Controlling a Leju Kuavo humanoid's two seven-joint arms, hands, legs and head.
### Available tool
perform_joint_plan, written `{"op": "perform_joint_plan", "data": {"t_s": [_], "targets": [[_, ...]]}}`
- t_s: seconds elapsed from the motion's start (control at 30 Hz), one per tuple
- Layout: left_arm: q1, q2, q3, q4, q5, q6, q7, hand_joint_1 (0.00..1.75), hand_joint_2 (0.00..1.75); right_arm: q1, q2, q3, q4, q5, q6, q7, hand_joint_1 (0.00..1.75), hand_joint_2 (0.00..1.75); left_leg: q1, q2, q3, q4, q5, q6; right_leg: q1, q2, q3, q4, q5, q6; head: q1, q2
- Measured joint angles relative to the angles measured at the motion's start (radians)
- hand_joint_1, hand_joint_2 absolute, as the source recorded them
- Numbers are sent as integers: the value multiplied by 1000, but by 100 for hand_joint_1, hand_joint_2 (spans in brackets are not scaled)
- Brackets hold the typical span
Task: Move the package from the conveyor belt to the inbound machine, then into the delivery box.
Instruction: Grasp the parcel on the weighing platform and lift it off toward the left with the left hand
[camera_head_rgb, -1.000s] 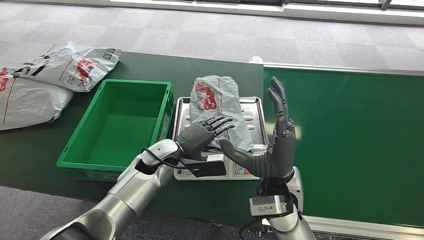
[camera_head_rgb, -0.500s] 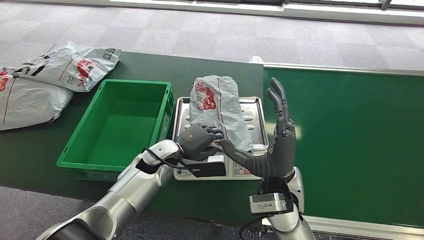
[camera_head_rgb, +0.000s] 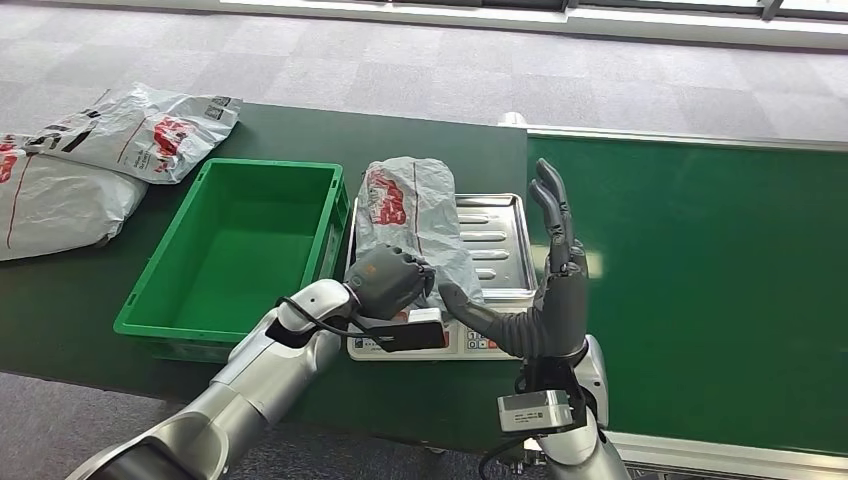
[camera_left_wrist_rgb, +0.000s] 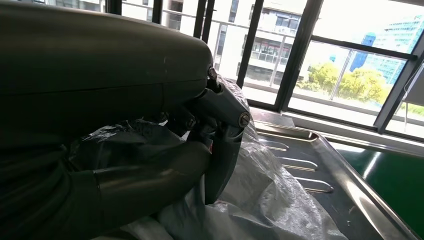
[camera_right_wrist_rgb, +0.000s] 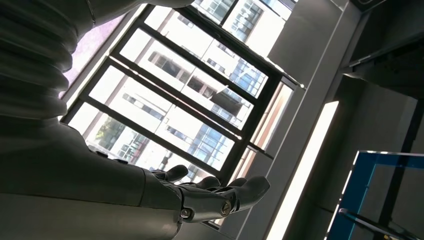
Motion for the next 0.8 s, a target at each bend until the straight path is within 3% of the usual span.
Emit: {"op": "perform_joint_plan", "data": {"t_s": [0.2,0.37,0.6,0.8], "targets": [[10,18,2,-29,-43,57,42,175,175,-1,0,0,0,-3,-1,4,0,175,0,0,0,0,0,0,0,0,0,0,0,0,0,0],[30,35,43,-124,-237,329,211,175,175,2,1,0,0,7,-14,19,0,175,0,0,0,0,0,0,1,0,0,0,0,0,0,0],[19,40,350,-426,-275,377,125,175,175,7,2,12,0,4,-39,25,0,175,0,1,-1,0,1,-1,2,1,-3,3,0,0,0,0],[20,39,493,-582,-276,377,110,175,175,13,2,17,0,3,-37,20,0,175,0,1,-1,0,1,-2,3,0,-3,3,0,-1,0,0]]}}
